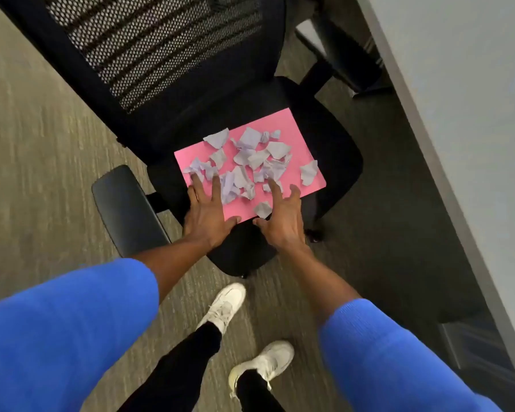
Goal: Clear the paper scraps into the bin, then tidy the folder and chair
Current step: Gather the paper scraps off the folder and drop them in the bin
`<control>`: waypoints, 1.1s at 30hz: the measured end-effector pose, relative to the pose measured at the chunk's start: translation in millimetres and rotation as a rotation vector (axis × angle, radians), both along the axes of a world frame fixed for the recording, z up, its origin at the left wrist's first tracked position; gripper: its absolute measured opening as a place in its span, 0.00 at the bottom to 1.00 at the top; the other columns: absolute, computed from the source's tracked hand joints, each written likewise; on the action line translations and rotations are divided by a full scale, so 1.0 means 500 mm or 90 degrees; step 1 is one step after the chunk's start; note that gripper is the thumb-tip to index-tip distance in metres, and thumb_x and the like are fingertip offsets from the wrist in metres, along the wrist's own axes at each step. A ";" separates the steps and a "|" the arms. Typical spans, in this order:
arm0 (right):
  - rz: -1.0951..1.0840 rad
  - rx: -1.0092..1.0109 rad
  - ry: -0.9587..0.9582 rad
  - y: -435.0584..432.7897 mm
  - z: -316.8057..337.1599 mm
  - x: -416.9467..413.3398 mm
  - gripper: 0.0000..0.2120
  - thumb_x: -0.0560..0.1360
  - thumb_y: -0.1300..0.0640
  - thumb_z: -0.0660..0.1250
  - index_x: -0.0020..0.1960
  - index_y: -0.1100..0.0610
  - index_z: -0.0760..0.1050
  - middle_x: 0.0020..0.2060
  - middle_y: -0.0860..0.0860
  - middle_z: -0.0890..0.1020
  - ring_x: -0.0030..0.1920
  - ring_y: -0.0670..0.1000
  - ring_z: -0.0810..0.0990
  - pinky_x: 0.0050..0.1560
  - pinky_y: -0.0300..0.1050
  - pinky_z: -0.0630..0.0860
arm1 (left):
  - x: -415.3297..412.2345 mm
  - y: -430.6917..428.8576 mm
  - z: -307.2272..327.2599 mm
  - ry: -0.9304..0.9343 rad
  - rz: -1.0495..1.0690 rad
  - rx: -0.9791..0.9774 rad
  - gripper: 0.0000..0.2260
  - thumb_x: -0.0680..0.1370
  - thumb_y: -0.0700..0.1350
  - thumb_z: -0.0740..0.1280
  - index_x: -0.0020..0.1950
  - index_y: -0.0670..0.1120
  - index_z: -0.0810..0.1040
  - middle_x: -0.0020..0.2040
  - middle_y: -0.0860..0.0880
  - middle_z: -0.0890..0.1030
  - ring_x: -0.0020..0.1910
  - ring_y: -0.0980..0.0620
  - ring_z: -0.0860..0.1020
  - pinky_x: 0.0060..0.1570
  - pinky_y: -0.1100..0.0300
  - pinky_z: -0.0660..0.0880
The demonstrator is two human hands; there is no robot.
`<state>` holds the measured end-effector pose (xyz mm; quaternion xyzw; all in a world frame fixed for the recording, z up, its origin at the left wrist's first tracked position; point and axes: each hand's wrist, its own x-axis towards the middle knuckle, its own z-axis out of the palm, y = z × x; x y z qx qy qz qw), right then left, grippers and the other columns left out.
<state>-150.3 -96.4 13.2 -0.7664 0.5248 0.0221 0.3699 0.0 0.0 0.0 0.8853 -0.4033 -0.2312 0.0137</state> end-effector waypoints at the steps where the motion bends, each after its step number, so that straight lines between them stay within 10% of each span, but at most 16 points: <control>1: 0.012 -0.014 0.007 -0.008 -0.007 0.010 0.49 0.75 0.55 0.80 0.84 0.39 0.51 0.84 0.52 0.47 0.82 0.62 0.61 0.72 0.61 0.75 | 0.005 -0.009 -0.007 -0.015 -0.002 -0.007 0.54 0.76 0.64 0.74 0.87 0.50 0.40 0.86 0.36 0.39 0.84 0.32 0.51 0.64 0.41 0.81; 9: 0.077 -0.059 0.041 -0.053 -0.053 0.079 0.44 0.77 0.50 0.77 0.83 0.38 0.54 0.83 0.57 0.49 0.82 0.63 0.57 0.66 0.64 0.78 | 0.058 -0.054 -0.065 -0.019 -0.009 -0.047 0.45 0.78 0.67 0.68 0.87 0.56 0.48 0.87 0.39 0.39 0.86 0.31 0.48 0.65 0.37 0.78; 18: 0.183 -0.153 0.093 -0.063 -0.070 0.127 0.22 0.82 0.52 0.71 0.74 0.48 0.72 0.72 0.60 0.64 0.73 0.63 0.64 0.52 0.58 0.84 | 0.047 -0.071 -0.083 -0.080 -0.046 -0.098 0.17 0.83 0.41 0.69 0.72 0.47 0.72 0.72 0.38 0.67 0.72 0.37 0.67 0.66 0.45 0.77; 33: 0.045 -0.149 -0.063 -0.073 -0.069 0.089 0.09 0.80 0.63 0.71 0.59 0.60 0.87 0.54 0.55 0.82 0.54 0.56 0.82 0.55 0.54 0.83 | 0.041 -0.062 -0.036 -0.013 0.039 -0.184 0.13 0.81 0.33 0.69 0.65 0.39 0.78 0.67 0.39 0.74 0.65 0.41 0.73 0.60 0.50 0.76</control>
